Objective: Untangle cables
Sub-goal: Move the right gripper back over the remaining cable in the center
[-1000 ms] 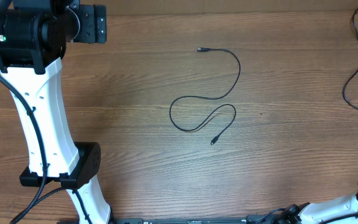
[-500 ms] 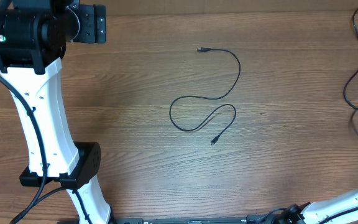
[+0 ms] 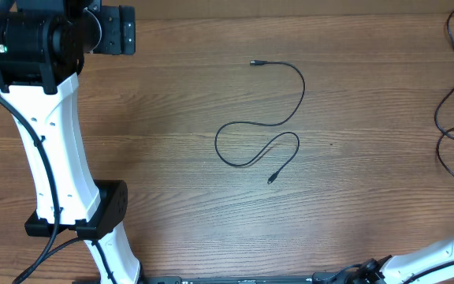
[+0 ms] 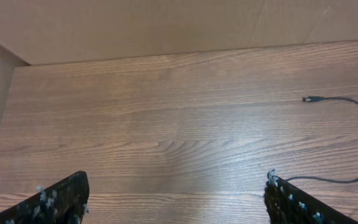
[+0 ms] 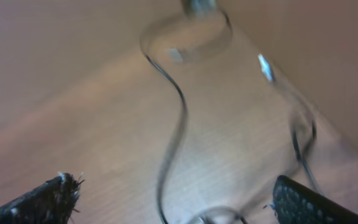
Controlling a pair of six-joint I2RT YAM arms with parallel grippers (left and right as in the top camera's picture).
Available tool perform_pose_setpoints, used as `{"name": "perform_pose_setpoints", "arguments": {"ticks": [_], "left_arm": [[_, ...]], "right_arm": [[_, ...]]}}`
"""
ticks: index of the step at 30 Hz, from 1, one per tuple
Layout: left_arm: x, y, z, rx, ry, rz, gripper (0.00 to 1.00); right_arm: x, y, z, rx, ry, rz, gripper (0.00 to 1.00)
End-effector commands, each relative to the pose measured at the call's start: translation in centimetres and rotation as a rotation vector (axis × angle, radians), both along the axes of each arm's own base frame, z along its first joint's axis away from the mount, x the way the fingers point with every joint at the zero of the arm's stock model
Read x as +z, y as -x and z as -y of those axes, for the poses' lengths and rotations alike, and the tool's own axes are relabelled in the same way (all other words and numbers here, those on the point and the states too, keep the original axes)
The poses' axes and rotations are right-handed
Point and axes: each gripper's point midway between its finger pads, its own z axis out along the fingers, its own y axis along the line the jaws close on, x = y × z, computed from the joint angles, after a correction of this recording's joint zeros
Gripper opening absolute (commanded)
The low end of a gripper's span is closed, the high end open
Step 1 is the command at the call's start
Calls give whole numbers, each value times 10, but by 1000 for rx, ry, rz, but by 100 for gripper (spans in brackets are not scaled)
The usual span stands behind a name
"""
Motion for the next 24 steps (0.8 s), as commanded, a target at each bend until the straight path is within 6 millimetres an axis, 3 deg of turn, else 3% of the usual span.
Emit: {"name": "perform_pose_setpoints", "arguments": {"ticks": [1,4,6,8,11,15,18,24], "left_arm": [[-8,-6,2,-21,-6,-20,89],[-11,-8,3,-22,-7,-26,89],[-14,-10,3,-21,-8,-35,90],[-19,-13,3,-22,-8,-47,89],[-25,-17,3,-21,-9,-63,89],[-33,-22,4,-22,-11,-81,90],[-33,-23,5,-24,-10,-80,83],[-30,-25,5,-31,-24,-64,86]], "right_arm": [[164,-9,-55,94,186,247,100],[202,-19,-83,123,244,282,100],[203,-30,-97,133,249,278,100],[190,-41,-111,149,228,238,100],[160,-54,-140,203,160,160,99],[112,-70,-200,328,46,46,91],[69,-77,-261,447,-31,-59,91],[-17,-73,-381,689,-102,-215,91]]}}
